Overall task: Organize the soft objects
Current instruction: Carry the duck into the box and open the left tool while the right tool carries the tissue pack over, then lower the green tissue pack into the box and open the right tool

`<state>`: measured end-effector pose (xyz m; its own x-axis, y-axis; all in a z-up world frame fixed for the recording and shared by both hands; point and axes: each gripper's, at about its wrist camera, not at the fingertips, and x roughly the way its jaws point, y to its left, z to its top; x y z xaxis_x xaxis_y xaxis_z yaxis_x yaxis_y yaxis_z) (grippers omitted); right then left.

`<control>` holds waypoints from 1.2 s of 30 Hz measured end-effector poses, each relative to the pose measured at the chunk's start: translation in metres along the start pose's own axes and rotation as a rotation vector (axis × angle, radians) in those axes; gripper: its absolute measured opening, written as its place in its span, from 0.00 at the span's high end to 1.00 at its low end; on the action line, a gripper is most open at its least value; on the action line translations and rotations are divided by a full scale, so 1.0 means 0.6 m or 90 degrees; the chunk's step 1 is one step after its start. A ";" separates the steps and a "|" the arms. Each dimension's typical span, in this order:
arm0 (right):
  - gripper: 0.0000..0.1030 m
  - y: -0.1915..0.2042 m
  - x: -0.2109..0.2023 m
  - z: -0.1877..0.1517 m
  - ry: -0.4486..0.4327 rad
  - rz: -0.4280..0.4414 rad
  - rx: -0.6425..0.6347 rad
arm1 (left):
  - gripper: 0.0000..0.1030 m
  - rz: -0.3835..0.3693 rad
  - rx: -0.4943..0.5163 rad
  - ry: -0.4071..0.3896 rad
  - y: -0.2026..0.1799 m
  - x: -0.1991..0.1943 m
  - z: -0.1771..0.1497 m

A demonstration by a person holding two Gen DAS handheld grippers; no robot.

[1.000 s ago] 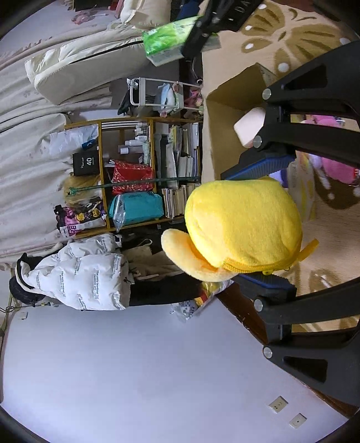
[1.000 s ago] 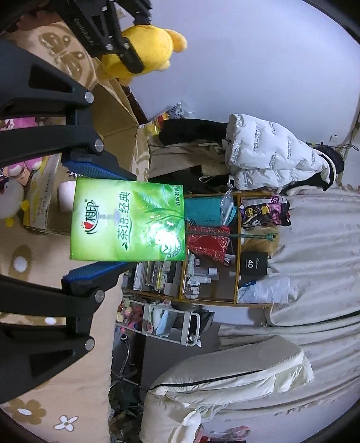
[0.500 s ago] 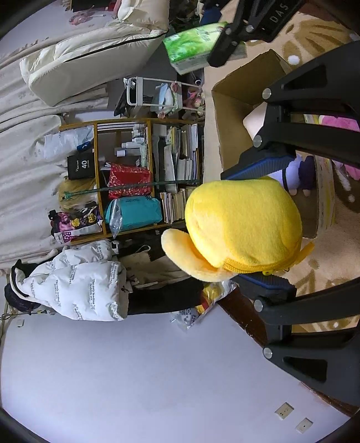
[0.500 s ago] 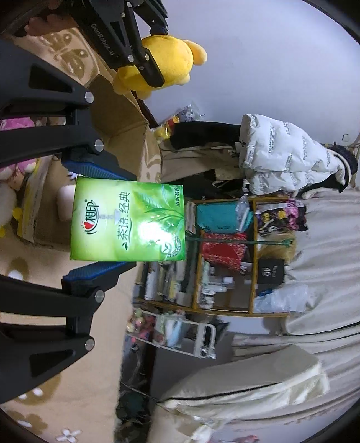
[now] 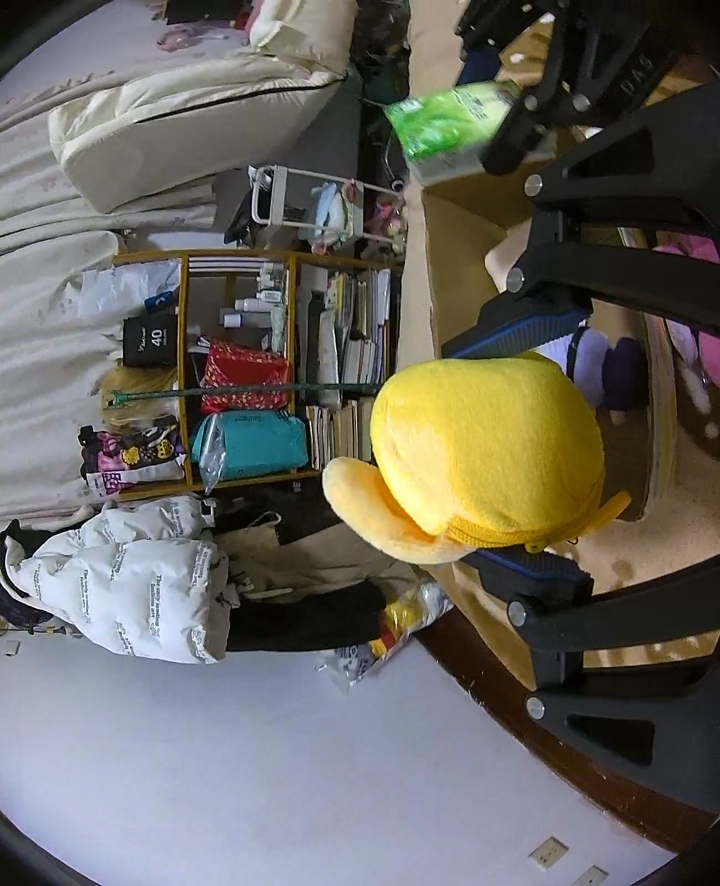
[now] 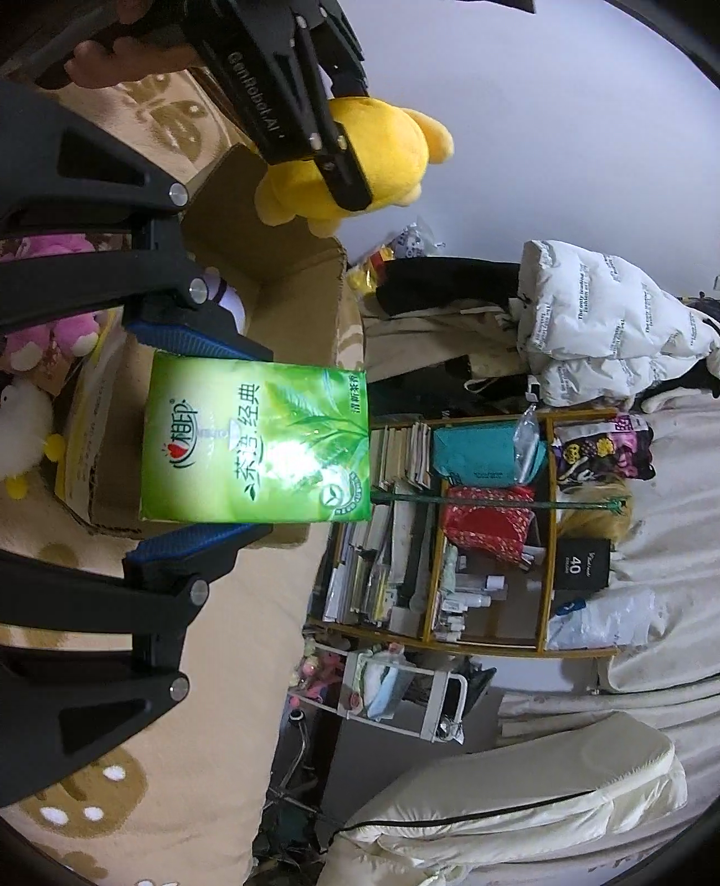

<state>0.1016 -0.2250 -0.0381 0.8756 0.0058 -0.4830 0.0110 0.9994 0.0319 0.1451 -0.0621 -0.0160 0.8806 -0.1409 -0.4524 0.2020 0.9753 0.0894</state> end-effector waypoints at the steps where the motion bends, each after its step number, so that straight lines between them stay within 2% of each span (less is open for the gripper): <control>1: 0.46 -0.001 0.001 -0.001 0.002 0.001 0.002 | 0.41 -0.008 -0.002 -0.002 0.001 -0.001 0.001; 6: 0.46 -0.013 0.008 -0.007 0.018 0.042 0.028 | 0.37 -0.026 -0.001 0.005 -0.004 0.005 0.000; 9: 0.46 -0.016 0.015 -0.010 0.030 0.041 0.036 | 0.36 -0.024 0.003 0.017 -0.007 0.012 -0.004; 12: 0.46 -0.017 0.019 -0.013 0.035 0.043 0.038 | 0.29 -0.025 -0.005 0.030 -0.004 0.018 -0.008; 14: 0.45 -0.019 0.022 -0.016 0.042 0.050 0.039 | 0.18 -0.025 -0.008 0.042 -0.003 0.025 -0.010; 20: 0.45 -0.025 0.033 -0.025 0.064 0.065 0.050 | 0.16 -0.018 -0.005 0.079 0.001 0.042 -0.026; 24: 0.45 -0.031 0.033 -0.027 0.070 0.070 0.062 | 0.15 -0.012 -0.018 0.083 0.012 0.037 -0.027; 26: 0.44 -0.033 0.031 -0.027 0.071 0.071 0.065 | 0.09 -0.006 -0.022 0.083 0.019 0.031 -0.029; 29: 0.37 -0.034 0.029 -0.026 0.071 0.072 0.067 | 0.07 0.003 -0.029 0.081 0.029 0.022 -0.033; 33: 0.35 -0.030 0.017 -0.022 0.065 0.067 0.057 | 0.06 0.008 -0.036 0.091 0.036 0.017 -0.036; 36: 0.26 -0.024 -0.001 -0.026 0.055 0.047 0.033 | 0.03 0.013 -0.042 0.099 0.043 0.015 -0.038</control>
<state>0.0934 -0.2387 -0.0518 0.8298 0.0837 -0.5518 -0.0244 0.9932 0.1140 0.1482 -0.0344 -0.0379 0.8058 -0.0979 -0.5840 0.1515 0.9875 0.0434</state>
